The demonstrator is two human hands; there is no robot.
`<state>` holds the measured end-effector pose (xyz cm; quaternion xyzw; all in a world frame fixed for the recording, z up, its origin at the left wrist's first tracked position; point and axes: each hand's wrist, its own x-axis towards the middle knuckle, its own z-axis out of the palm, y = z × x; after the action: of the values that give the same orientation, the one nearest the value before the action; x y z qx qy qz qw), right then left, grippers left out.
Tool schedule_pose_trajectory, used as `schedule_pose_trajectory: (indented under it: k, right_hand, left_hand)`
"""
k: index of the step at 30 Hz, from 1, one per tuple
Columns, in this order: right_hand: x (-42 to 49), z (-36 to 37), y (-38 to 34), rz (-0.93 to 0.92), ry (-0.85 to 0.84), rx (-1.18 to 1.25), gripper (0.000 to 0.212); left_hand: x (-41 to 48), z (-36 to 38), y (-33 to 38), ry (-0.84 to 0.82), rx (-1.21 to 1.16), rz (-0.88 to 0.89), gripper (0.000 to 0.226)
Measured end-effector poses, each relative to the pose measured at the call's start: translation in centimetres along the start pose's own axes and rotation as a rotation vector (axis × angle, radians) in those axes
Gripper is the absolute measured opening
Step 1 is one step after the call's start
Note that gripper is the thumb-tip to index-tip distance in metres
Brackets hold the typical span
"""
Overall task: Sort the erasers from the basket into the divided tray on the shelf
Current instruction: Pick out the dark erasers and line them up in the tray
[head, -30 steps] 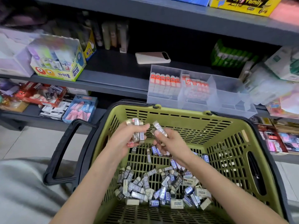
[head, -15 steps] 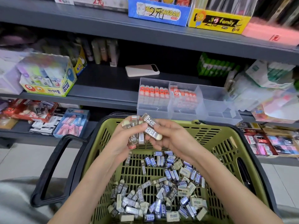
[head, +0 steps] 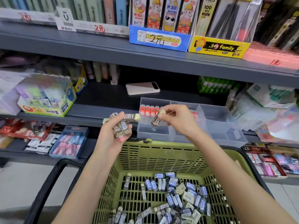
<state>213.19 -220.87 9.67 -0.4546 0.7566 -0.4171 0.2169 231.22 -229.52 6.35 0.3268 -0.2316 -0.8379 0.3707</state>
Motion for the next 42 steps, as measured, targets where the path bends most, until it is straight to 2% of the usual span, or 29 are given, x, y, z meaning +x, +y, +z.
schedule_pose_trajectory:
  k: [5, 8, 11, 16, 19, 21, 22, 24, 26, 28, 33, 35, 39, 42]
  right_hand:
    - [1.7, 3.8, -0.4, 0.117, -0.245, -0.052, 0.016]
    - [2.2, 5.5, -0.2, 0.127, -0.206, -0.151, 0.021]
    - [2.5, 5.8, 0.3, 0.139, -0.233, -0.241, 0.013]
    - [2.7, 5.3, 0.2, 0.198, -0.345, -0.242, 0.022]
    - [2.4, 4.5, -0.5, 0.190, -0.363, -0.227, 0.017]
    - [1.6, 3.9, -1.5, 0.115, -0.219, -0.122, 0.024]
    - [1.0, 3.6, -2.1, 0.100, -0.168, 0.019, 0.029]
    - [-0.2, 3.3, -3.5, 0.113, -0.195, 0.289, 0.030]
    - [-1.3, 3.6, -4.4, 0.110, -0.224, 0.328, 0.023]
    - [-1.7, 4.4, -4.5, 0.132, -0.168, 0.369, 0.017]
    - [-0.1, 2.9, -4.2, 0.175, 0.017, 0.678, 0.007]
    - [0.9, 0.9, -3.4, 0.140, 0.028, 0.589, 0.006]
    - [1.3, 0.3, -1.4, 0.183, -0.228, -0.062, 0.004]
    - [1.7, 1.9, -0.5, 0.234, -0.248, -0.136, 0.011]
  left_hand:
    - [1.2, -0.2, 0.3, 0.001, -0.073, 0.011, 0.021]
    - [1.4, -0.6, 0.4, -0.021, -0.161, 0.004, 0.021]
    - [1.4, -1.0, 0.6, -0.039, -0.208, -0.006, 0.019]
    - [1.3, -0.9, 0.3, -0.015, -0.102, -0.004, 0.007]
    - [1.2, -0.9, 0.2, 0.003, -0.070, 0.003, 0.007]
    - [1.1, -1.0, 0.1, 0.011, -0.060, 0.019, 0.012]
    - [1.1, -1.1, 0.0, 0.013, -0.051, 0.029, 0.017]
    - [1.1, -1.1, -0.1, -0.002, -0.011, 0.057, 0.025]
    - [1.1, -1.0, -0.1, -0.057, 0.054, 0.083, 0.035]
    - [1.0, -0.9, -0.2, -0.090, 0.092, 0.090, 0.041]
    - [1.1, -1.0, -0.2, -0.071, -0.017, 0.027, 0.023]
    - [1.3, -1.2, 0.2, -0.068, -0.126, -0.020, 0.019]
    - [1.4, -1.4, 0.4, -0.075, -0.166, -0.047, 0.017]
    - [1.2, -1.2, 0.2, -0.068, -0.135, -0.039, 0.015]
